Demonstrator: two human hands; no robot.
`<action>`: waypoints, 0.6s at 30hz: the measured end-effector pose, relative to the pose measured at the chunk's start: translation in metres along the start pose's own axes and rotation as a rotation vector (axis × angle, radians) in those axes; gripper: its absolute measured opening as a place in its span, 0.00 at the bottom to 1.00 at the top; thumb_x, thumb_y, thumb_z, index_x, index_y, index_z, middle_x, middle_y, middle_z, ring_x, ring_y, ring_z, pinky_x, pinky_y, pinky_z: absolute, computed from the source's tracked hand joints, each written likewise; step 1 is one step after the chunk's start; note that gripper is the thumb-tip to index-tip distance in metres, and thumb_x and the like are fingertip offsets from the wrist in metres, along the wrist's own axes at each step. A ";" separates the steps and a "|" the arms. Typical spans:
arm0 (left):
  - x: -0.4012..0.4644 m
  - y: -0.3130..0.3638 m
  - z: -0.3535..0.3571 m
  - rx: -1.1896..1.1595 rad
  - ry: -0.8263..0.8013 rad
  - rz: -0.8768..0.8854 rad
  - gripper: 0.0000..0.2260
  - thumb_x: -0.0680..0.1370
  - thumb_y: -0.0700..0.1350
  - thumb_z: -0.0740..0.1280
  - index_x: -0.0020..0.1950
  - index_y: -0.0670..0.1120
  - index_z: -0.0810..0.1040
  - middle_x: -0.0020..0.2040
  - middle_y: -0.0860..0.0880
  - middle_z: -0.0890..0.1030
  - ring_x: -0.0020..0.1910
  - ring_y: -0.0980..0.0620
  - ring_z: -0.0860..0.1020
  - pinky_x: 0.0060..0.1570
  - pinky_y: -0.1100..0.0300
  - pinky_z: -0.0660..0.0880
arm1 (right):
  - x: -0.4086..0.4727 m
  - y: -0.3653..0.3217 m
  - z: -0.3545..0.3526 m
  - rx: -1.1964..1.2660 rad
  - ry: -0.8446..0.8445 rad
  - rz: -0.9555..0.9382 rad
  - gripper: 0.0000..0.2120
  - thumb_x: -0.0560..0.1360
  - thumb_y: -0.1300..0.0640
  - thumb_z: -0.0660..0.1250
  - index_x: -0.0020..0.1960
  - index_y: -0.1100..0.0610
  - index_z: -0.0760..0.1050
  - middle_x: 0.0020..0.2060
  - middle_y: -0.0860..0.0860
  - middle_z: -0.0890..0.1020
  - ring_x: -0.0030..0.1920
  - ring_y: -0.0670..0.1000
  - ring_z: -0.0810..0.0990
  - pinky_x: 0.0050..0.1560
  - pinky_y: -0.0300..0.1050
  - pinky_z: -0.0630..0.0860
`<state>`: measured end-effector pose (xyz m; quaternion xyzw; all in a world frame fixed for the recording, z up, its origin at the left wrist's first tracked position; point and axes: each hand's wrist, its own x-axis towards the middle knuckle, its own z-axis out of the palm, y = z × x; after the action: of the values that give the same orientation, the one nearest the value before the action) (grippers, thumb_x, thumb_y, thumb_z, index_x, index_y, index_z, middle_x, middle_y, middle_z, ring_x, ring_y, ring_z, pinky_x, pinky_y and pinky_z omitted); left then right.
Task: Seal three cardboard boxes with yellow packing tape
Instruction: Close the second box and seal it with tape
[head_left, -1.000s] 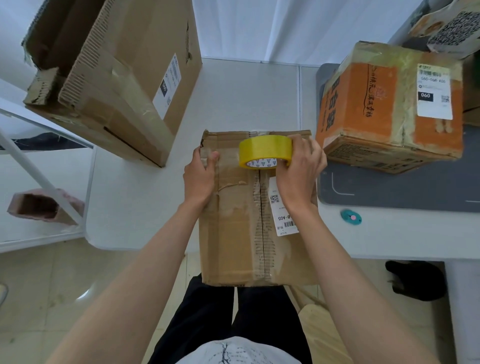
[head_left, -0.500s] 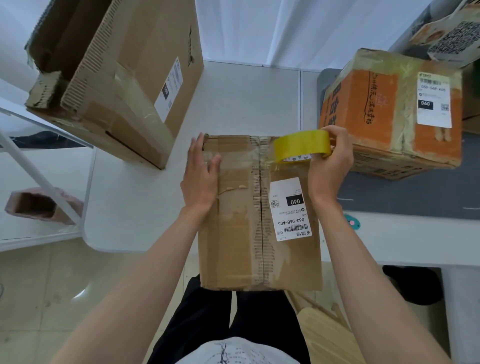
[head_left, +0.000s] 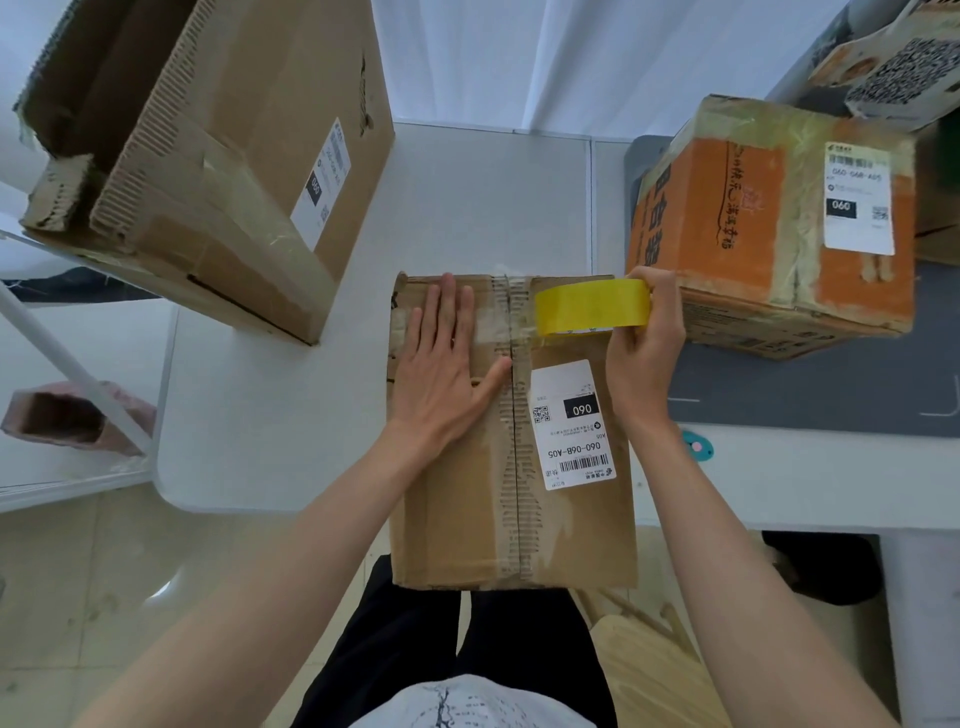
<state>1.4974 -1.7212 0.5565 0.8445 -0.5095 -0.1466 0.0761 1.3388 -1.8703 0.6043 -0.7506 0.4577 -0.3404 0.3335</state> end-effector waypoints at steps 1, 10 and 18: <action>0.000 -0.001 0.000 0.007 -0.005 0.015 0.39 0.82 0.68 0.46 0.83 0.46 0.38 0.83 0.45 0.36 0.82 0.46 0.36 0.80 0.47 0.41 | -0.001 0.000 0.000 -0.013 -0.005 -0.014 0.13 0.75 0.73 0.60 0.58 0.63 0.72 0.51 0.58 0.76 0.51 0.52 0.74 0.51 0.44 0.72; 0.003 0.004 0.000 0.103 -0.076 0.127 0.33 0.82 0.67 0.46 0.83 0.57 0.39 0.83 0.49 0.35 0.79 0.34 0.34 0.77 0.33 0.40 | 0.011 0.001 -0.002 -0.008 -0.068 0.061 0.11 0.75 0.70 0.64 0.55 0.60 0.77 0.50 0.57 0.75 0.47 0.45 0.71 0.48 0.31 0.67; 0.000 0.028 0.011 0.015 -0.090 0.112 0.40 0.82 0.68 0.45 0.82 0.42 0.37 0.82 0.45 0.35 0.81 0.49 0.34 0.80 0.43 0.40 | -0.001 0.014 0.008 0.207 -0.145 0.267 0.09 0.78 0.60 0.69 0.53 0.51 0.70 0.50 0.54 0.77 0.51 0.54 0.76 0.49 0.46 0.73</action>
<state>1.4702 -1.7344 0.5538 0.8076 -0.5602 -0.1762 0.0546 1.3383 -1.8732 0.5888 -0.6673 0.4905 -0.2835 0.4834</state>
